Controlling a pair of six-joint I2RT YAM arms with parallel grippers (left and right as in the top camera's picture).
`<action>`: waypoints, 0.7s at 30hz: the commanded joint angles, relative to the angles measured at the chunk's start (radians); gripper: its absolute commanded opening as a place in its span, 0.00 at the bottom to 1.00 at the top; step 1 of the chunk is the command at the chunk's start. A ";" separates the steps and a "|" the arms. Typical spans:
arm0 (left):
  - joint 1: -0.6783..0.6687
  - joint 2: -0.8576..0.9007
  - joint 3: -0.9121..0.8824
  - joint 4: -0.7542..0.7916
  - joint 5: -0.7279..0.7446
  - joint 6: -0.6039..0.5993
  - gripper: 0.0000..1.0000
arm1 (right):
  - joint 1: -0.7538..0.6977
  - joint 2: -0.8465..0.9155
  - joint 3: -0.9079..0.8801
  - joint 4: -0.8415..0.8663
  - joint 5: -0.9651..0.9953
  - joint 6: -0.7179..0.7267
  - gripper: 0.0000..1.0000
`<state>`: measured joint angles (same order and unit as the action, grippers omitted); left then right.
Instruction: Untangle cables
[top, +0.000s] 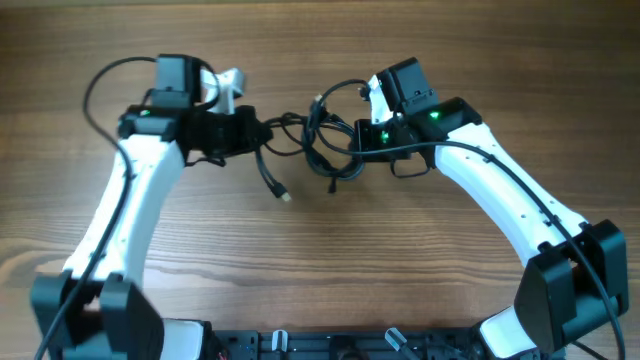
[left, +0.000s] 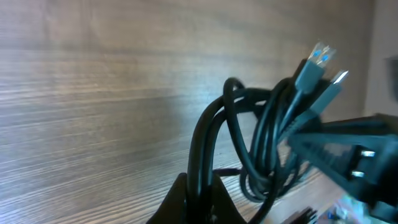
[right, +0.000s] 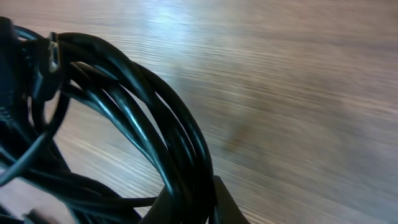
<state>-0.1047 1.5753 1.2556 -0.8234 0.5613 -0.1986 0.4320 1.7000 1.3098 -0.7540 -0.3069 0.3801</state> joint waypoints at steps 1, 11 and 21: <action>-0.052 0.071 -0.001 0.001 -0.090 0.016 0.04 | -0.014 -0.021 -0.006 -0.039 0.125 0.016 0.04; -0.130 0.103 -0.001 0.042 -0.493 -0.101 0.05 | -0.038 -0.021 -0.006 -0.044 0.225 -0.014 0.04; -0.137 0.084 0.008 0.056 -0.492 -0.101 0.47 | -0.038 -0.021 -0.006 -0.049 0.208 -0.015 0.04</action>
<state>-0.2474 1.6703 1.2556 -0.7773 0.1028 -0.2981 0.3908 1.7000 1.3075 -0.8055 -0.1066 0.3717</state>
